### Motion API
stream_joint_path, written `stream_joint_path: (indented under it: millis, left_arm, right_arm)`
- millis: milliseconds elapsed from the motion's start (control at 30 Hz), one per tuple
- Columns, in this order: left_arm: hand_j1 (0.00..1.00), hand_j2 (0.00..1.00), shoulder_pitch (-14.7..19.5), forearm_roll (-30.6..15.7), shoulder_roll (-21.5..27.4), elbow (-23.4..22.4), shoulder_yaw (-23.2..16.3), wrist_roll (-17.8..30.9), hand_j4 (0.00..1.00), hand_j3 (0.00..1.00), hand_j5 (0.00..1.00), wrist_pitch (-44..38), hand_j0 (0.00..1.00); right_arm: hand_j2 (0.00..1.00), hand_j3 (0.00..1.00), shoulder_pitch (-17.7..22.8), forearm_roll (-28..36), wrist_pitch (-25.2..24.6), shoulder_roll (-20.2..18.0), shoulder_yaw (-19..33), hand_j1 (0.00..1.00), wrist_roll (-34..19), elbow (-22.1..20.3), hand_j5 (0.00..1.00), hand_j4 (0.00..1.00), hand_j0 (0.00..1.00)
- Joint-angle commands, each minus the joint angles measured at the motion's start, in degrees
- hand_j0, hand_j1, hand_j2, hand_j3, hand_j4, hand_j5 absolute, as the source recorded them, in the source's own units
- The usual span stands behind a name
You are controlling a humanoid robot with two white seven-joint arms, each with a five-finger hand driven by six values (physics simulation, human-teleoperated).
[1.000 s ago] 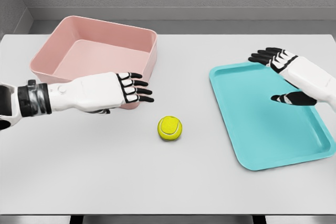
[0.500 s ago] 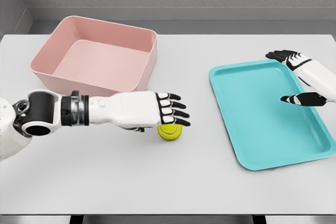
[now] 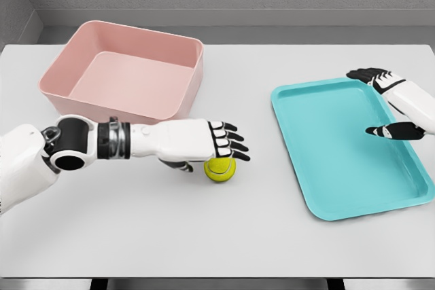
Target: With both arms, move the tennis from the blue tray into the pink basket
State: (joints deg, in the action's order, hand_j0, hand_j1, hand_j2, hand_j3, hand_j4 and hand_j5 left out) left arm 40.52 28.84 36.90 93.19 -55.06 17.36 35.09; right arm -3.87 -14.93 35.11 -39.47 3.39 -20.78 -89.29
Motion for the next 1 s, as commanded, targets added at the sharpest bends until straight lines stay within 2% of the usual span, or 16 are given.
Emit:
stream_joint_path:
  millis: [0, 433, 633, 800, 967]
  left_arm:
    - [1.00, 1.00, 0.00, -0.27, -0.77, -0.82, -0.49, -0.04, 1.00, 1.00, 1.00, -0.09, 1.00]
    - [1.00, 1.00, 0.26, -0.19, -3.50, -5.74, -2.69, 0.05, 1.00, 1.00, 1.00, -0.09, 1.00]
    - [1.00, 1.00, 0.26, -0.19, -3.67, -5.92, -2.95, 0.05, 1.00, 1.00, 1.00, -0.09, 1.00]
    - [0.79, 0.79, 0.09, -0.19, -4.03, -5.83, -2.95, 1.28, 0.79, 0.79, 0.79, -0.09, 0.79]
    - [0.71, 0.71, -0.26, -0.36, -4.03, -5.83, -3.74, 1.98, 0.71, 0.71, 0.71, -0.09, 0.71]
  right_arm:
    - [1.00, 1.00, 0.00, 0.43, -0.11, -0.08, 0.74, 1.00, 0.03, -0.01, 1.00, 1.00, 1.00]
    - [1.00, 1.00, 0.09, 0.43, -0.11, -0.08, 0.91, 1.00, 0.03, -0.01, 1.00, 1.00, 1.00]
    - [1.00, 1.00, 0.09, 0.43, -0.11, -0.08, 0.91, 1.00, 0.03, -0.01, 1.00, 1.00, 1.00]
    - [1.00, 1.00, 0.09, 0.43, -0.11, -0.08, 0.91, 1.00, 0.03, -0.01, 1.00, 1.00, 1.00]
    - [1.00, 1.00, 0.09, 0.43, -0.11, -0.08, 0.91, 1.00, 0.03, -0.10, 1.00, 1.00, 1.00]
